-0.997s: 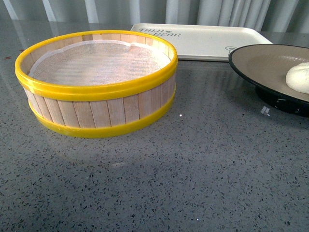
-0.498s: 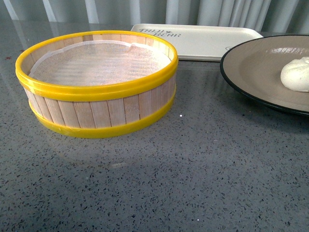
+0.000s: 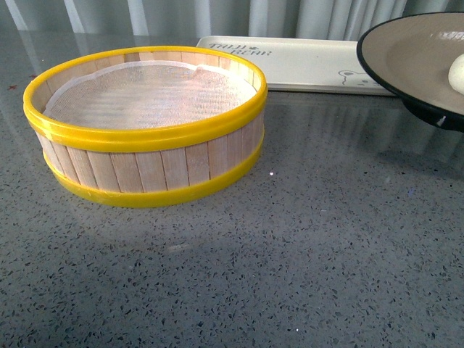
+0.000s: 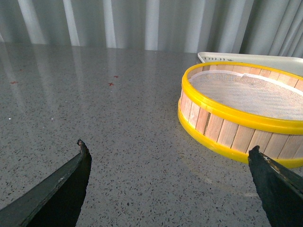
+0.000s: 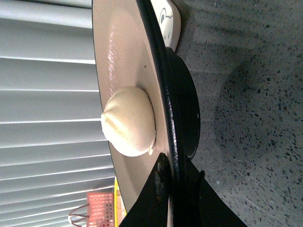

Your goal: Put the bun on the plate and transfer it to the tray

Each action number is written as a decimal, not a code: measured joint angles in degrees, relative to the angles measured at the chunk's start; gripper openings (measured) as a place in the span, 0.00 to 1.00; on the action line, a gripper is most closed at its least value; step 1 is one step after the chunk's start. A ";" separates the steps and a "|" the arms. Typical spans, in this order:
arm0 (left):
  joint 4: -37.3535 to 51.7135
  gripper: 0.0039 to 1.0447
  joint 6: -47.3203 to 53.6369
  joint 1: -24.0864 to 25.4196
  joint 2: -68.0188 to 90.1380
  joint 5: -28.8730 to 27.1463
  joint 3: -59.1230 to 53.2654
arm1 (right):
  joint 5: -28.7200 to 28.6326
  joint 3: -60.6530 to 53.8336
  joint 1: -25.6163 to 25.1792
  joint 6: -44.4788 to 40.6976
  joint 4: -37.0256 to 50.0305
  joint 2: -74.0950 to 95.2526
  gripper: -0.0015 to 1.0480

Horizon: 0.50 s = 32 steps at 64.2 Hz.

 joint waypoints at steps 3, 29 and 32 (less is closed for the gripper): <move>0.00 0.94 0.00 0.00 0.00 0.00 0.00 | 0.37 0.90 0.42 0.98 0.13 0.94 0.03; 0.00 0.94 0.00 0.00 0.00 0.00 0.00 | 5.55 21.49 7.34 8.20 -4.59 15.47 0.03; 0.00 0.94 0.00 0.00 -0.02 -0.02 0.00 | 6.08 24.41 7.61 8.66 -5.99 17.40 0.03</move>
